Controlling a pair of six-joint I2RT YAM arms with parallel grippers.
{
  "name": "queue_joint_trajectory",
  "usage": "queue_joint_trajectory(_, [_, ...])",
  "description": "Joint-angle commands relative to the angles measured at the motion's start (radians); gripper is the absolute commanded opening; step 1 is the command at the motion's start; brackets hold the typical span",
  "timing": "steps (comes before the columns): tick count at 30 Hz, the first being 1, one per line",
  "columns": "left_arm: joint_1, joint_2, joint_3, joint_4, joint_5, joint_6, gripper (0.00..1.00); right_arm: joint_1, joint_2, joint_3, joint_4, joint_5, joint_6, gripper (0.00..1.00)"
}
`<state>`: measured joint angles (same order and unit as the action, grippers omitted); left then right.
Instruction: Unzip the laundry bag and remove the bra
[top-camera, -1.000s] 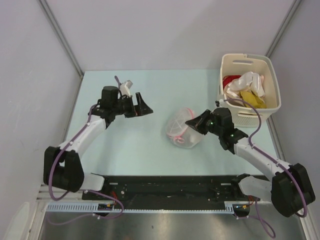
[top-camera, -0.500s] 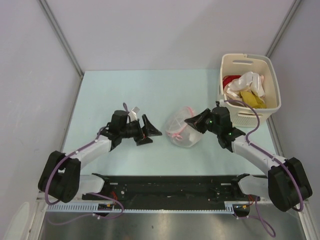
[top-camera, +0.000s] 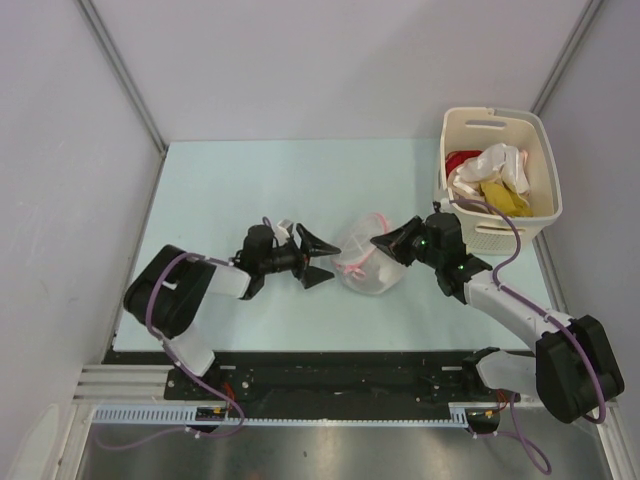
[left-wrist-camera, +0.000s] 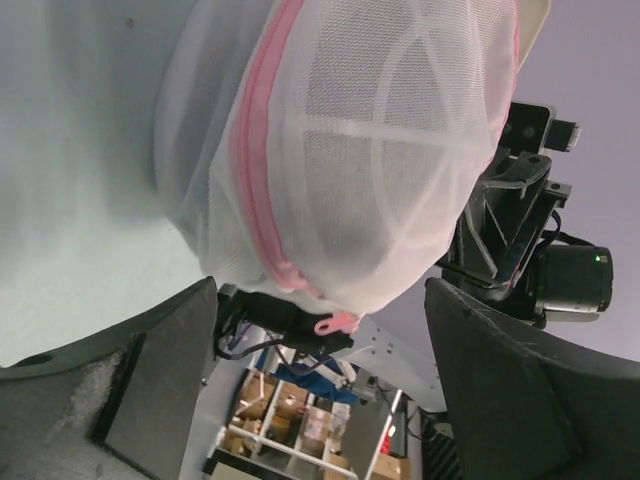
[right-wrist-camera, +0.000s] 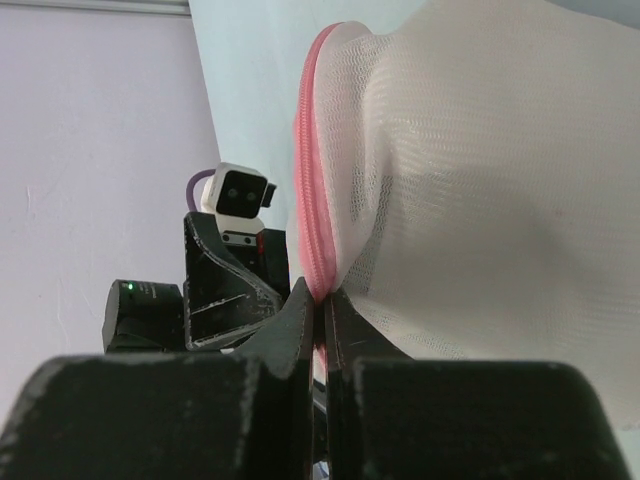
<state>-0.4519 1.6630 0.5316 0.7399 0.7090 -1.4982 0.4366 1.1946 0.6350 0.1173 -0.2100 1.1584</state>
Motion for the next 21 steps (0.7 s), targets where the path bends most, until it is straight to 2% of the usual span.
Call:
queue_joint_trajectory(1, [-0.05, 0.064, 0.07, 0.243, -0.003, -0.137, 0.84, -0.001, -0.026, 0.022, 0.021, -0.002, -0.015, 0.0])
queue_joint_trajectory(8, [-0.056, 0.089, 0.085, 0.247, -0.046, -0.137, 0.61, -0.004, -0.044, 0.022, -0.013, -0.022, -0.049, 0.0])
queue_joint_trajectory(11, [-0.056, 0.095, 0.096, 0.233, -0.054, -0.126, 0.44, -0.007, -0.05, 0.02, -0.03, -0.031, -0.063, 0.0])
queue_joint_trajectory(12, [-0.054, 0.089, 0.099, 0.225, -0.055, -0.122, 0.34, -0.009, -0.05, 0.02, -0.033, -0.034, -0.068, 0.0])
queue_joint_trajectory(14, [-0.053, 0.077, 0.105, 0.199, -0.057, -0.106, 0.24, -0.012, -0.049, 0.02, -0.038, -0.043, -0.075, 0.0])
queue_joint_trajectory(16, [-0.05, 0.029, 0.116, 0.161, -0.065, -0.082, 0.07, -0.015, -0.046, 0.02, -0.038, -0.051, -0.091, 0.0])
queue_joint_trajectory(17, [-0.047, 0.002, 0.12, 0.072, -0.069, -0.035, 0.01, -0.021, -0.046, 0.022, -0.034, -0.069, -0.1, 0.06])
queue_joint_trajectory(18, [-0.045, -0.029, 0.126, 0.015, -0.081, -0.002, 0.0, -0.025, -0.044, 0.023, -0.034, -0.077, -0.123, 0.23])
queue_joint_trajectory(19, [-0.044, -0.099, 0.145, -0.122, -0.11, 0.069, 0.0, -0.027, -0.056, 0.026, -0.044, -0.077, -0.135, 0.42])
queue_joint_trajectory(20, [-0.039, -0.135, 0.156, -0.201, -0.135, 0.108, 0.0, -0.027, -0.067, 0.044, -0.091, -0.056, -0.155, 0.68])
queue_joint_trajectory(21, [-0.037, -0.169, 0.188, -0.279, -0.16, 0.146, 0.0, -0.029, -0.081, 0.066, -0.131, -0.037, -0.202, 0.78])
